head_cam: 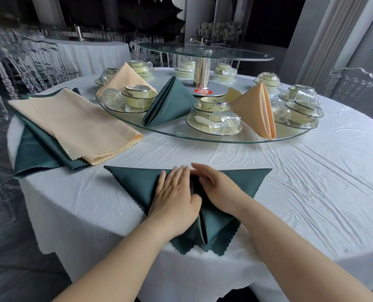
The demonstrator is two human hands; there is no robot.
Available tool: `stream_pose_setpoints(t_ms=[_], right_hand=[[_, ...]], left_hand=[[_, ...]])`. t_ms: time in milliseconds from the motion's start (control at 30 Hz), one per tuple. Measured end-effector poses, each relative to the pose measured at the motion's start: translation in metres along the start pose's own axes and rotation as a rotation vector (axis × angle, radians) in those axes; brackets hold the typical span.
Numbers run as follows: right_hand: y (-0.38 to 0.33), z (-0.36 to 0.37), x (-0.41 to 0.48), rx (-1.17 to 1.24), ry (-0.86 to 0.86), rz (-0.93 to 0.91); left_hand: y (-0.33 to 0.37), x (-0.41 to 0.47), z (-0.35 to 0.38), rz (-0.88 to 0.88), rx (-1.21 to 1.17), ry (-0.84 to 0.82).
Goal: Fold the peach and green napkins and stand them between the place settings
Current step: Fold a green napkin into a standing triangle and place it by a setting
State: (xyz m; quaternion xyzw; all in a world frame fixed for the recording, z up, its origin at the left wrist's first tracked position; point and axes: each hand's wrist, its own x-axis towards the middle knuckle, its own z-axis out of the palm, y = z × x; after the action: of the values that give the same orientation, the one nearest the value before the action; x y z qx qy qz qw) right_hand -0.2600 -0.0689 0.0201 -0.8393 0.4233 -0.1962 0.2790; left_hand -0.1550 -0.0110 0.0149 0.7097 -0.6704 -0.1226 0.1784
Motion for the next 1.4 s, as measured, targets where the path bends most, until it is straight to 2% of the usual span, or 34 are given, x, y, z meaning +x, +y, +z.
stream_pose_setpoints(t_ms=[67,133,267,333,433,600,667,767,800,867,967,1033,1167,1300,1400], right_hand=[[0.000,0.002,-0.001,-0.050,0.009,-0.017],[0.000,0.005,-0.001,-0.219,0.001,-0.071],[-0.001,0.007,0.000,-0.464,-0.064,-0.102],[-0.002,0.007,0.000,-0.488,-0.078,-0.105],[-0.001,0.006,0.001,-0.483,-0.078,-0.113],[0.001,0.007,0.001,-0.473,-0.065,-0.112],[0.000,0.007,0.003,-0.390,-0.046,-0.122],[-0.006,-0.007,0.002,-0.070,0.008,-0.074],[-0.006,-0.015,0.003,-0.004,0.042,-0.044],[-0.001,-0.035,0.009,-0.091,0.074,-0.014],[0.010,-0.060,0.018,-0.383,-0.132,0.128],[0.013,-0.067,0.023,-0.432,-0.275,0.216],[0.009,-0.071,0.030,-0.510,-0.378,0.233],[0.003,-0.072,0.029,-0.565,-0.413,0.205],[-0.010,-0.084,0.030,-0.637,-0.295,0.118]], left_hand=[[0.000,0.001,0.001,-0.006,-0.039,-0.008],[0.000,0.003,0.000,-0.006,-0.070,-0.009],[-0.010,0.009,-0.012,-0.068,-0.337,0.039],[-0.022,0.010,-0.013,-0.091,-0.173,0.018],[-0.050,0.010,-0.015,-0.146,0.130,-0.036],[-0.096,0.007,-0.041,-0.357,0.230,-0.002],[-0.101,0.008,-0.047,-0.358,0.202,0.052],[-0.092,0.018,-0.058,-0.166,-0.027,0.241],[-0.086,0.022,-0.062,-0.103,-0.126,0.245],[-0.076,0.030,-0.067,-0.044,-0.155,0.077],[-0.070,0.041,-0.068,-0.071,-0.106,-0.192],[-0.068,0.046,-0.070,-0.095,-0.088,-0.264],[-0.061,0.050,-0.076,-0.112,0.013,-0.424],[-0.055,0.049,-0.078,-0.078,0.004,-0.464],[-0.052,0.047,-0.089,-0.041,0.020,-0.323]])
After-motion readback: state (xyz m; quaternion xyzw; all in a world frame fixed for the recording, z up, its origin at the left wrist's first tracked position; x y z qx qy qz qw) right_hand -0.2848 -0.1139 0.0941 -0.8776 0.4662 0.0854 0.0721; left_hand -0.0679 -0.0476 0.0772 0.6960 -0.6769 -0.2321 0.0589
